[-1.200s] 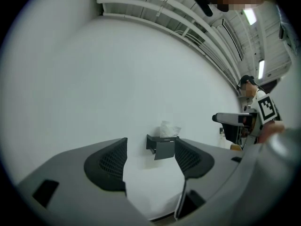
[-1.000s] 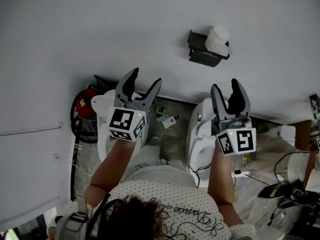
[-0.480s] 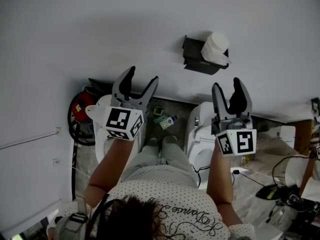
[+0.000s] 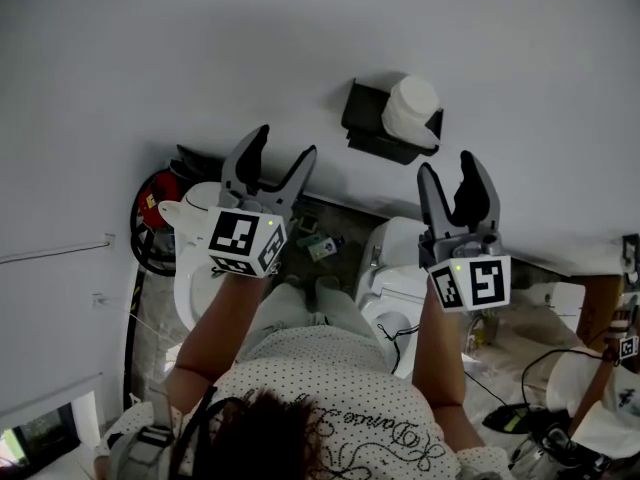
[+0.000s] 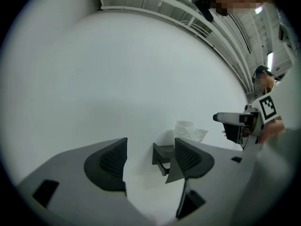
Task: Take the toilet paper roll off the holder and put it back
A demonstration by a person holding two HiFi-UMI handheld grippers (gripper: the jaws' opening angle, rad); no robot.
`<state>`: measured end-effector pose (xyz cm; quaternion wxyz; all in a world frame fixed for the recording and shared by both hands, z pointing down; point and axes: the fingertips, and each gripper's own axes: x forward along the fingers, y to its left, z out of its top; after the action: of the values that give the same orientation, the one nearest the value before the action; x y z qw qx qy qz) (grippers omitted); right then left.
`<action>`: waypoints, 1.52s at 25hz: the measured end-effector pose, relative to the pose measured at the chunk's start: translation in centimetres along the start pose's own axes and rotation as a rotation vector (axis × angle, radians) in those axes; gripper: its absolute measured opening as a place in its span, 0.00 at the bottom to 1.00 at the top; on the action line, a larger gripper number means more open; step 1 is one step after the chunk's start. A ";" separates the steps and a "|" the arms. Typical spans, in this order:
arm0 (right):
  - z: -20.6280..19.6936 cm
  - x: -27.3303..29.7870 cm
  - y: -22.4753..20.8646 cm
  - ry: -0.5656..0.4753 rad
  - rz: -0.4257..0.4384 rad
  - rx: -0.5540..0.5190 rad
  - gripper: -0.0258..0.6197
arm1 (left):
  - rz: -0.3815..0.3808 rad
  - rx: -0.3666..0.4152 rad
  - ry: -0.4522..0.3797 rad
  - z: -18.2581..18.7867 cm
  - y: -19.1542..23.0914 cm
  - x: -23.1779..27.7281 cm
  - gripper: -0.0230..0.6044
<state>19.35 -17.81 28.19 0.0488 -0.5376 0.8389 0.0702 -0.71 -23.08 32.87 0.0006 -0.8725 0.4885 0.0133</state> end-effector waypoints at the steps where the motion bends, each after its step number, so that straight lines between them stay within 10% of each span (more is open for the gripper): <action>1: -0.1 0.1 -0.3 0.001 0.008 0.002 0.43 | 0.005 0.003 -0.001 0.0 -0.2 0.1 0.52; 38: -2.3 7.2 -2.0 0.074 -0.024 -0.029 0.52 | -0.062 0.022 0.020 -0.8 3.0 5.1 0.52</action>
<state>18.17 -25.50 29.14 0.0108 -0.5506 0.8324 0.0617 -0.61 -29.01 33.62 0.0058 -0.8873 0.4612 -0.0006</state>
